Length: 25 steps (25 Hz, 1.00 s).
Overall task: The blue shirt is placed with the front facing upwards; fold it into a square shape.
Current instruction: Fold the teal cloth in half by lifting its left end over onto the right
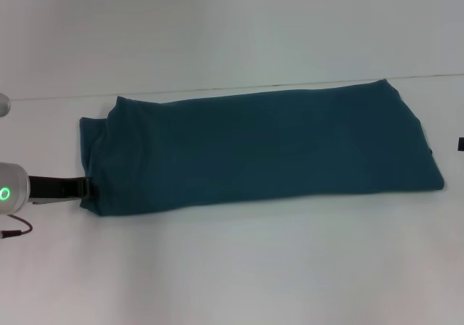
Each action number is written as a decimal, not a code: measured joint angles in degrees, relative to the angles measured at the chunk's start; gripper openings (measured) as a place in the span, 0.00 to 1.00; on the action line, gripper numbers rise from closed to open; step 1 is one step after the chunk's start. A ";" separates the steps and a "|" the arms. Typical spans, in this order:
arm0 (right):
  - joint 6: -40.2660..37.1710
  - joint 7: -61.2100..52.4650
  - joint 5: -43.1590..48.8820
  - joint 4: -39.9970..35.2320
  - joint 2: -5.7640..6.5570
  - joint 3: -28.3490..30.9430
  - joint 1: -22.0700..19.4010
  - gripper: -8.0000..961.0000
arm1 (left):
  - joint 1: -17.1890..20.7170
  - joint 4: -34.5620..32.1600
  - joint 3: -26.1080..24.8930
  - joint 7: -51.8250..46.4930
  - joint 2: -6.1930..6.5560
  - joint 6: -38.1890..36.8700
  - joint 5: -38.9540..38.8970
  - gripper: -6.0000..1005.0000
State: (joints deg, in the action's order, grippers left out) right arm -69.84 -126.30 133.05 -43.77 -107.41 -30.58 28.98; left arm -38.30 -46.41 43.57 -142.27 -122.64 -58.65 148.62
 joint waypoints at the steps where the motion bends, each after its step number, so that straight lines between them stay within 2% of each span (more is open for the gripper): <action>1: 0.00 0.00 0.00 0.00 -0.03 0.00 -0.01 0.79 | 0.01 0.00 0.01 0.00 0.01 0.00 0.00 0.13; 7: -0.01 0.00 0.00 0.00 -0.37 0.00 -0.04 0.79 | 0.37 -0.02 -0.04 0.19 0.15 0.00 0.00 0.03; 15: 0.43 -0.08 -0.31 0.45 -1.21 0.03 0.32 0.79 | 2.89 -3.34 -1.18 0.51 1.01 -2.36 -0.01 0.03; 21: 1.32 -0.17 -0.58 0.24 -2.61 0.36 1.25 0.79 | 4.32 -5.29 -6.55 3.41 2.05 -6.20 0.15 0.03; 25: 2.06 -0.17 -0.60 0.47 -3.06 0.60 1.94 0.79 | 6.07 -7.54 -9.48 3.74 2.37 -7.71 1.04 0.03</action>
State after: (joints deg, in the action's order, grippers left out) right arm -67.78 -126.46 132.45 -43.30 -110.47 -29.98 30.93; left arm -32.23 -53.95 34.09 -138.53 -120.27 -66.36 149.65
